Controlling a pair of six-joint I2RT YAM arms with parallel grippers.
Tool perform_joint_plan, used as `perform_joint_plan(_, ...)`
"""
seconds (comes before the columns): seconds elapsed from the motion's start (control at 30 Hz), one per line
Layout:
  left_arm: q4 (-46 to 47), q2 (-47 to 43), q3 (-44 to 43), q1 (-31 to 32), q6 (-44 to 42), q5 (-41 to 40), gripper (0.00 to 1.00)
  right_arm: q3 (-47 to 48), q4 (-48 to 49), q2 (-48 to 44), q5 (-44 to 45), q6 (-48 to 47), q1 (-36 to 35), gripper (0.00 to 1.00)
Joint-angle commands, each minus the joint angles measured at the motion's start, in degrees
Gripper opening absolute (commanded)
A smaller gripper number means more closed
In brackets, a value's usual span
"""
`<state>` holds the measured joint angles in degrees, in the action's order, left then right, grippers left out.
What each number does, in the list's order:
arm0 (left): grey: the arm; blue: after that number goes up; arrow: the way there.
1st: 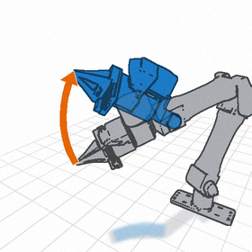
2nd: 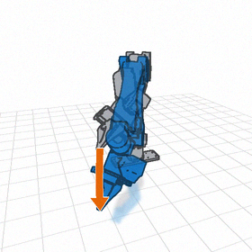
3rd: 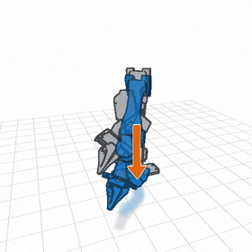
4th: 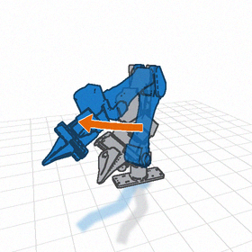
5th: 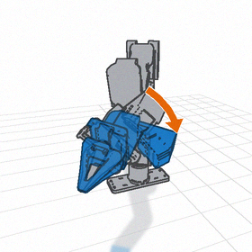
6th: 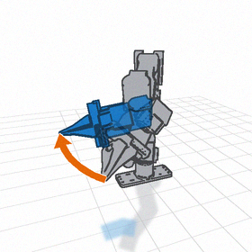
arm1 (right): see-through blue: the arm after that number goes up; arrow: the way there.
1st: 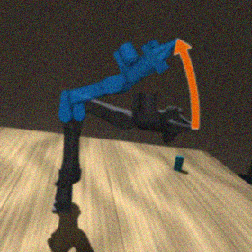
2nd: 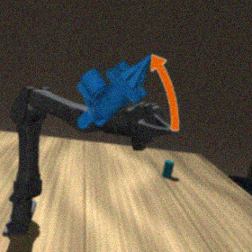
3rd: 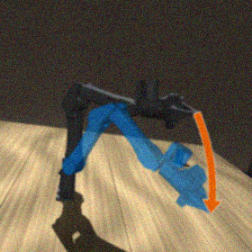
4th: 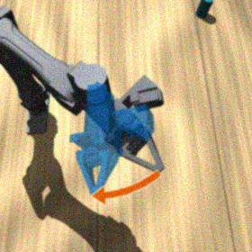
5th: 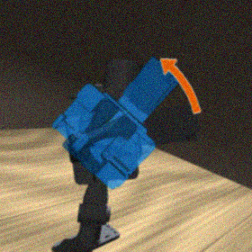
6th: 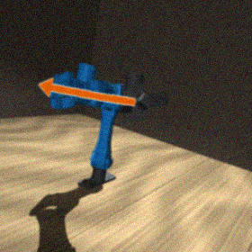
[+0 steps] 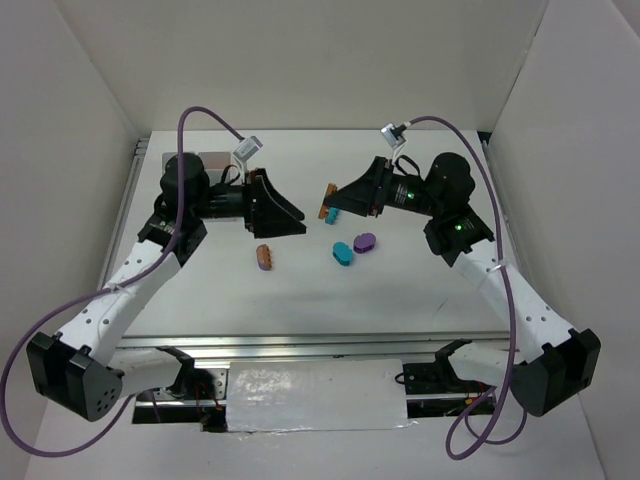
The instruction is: Sort the legos into containers by color
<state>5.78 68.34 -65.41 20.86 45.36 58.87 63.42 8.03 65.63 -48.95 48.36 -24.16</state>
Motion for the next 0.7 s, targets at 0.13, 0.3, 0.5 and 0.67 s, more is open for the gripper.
perform_joint_plan(0.13,9.4,0.7,-4.0,5.9,2.3,6.0,0.98,2.6,12.2,1.1,-3.3,2.9,-3.1,0.00)
perform_joint_plan(0.3,12.8,2.5,-5.3,7.5,4.8,6.4,0.87,1.2,18.1,1.5,-6.2,4.7,-5.4,0.00)
perform_joint_plan(0.5,17.9,3.6,-5.4,8.1,8.7,7.8,0.68,1.3,16.0,1.7,-4.8,3.0,-7.0,0.00)
perform_joint_plan(0.67,17.5,3.7,-6.8,8.1,8.2,9.2,0.28,-0.1,17.6,1.7,-4.1,4.2,-7.0,0.00)
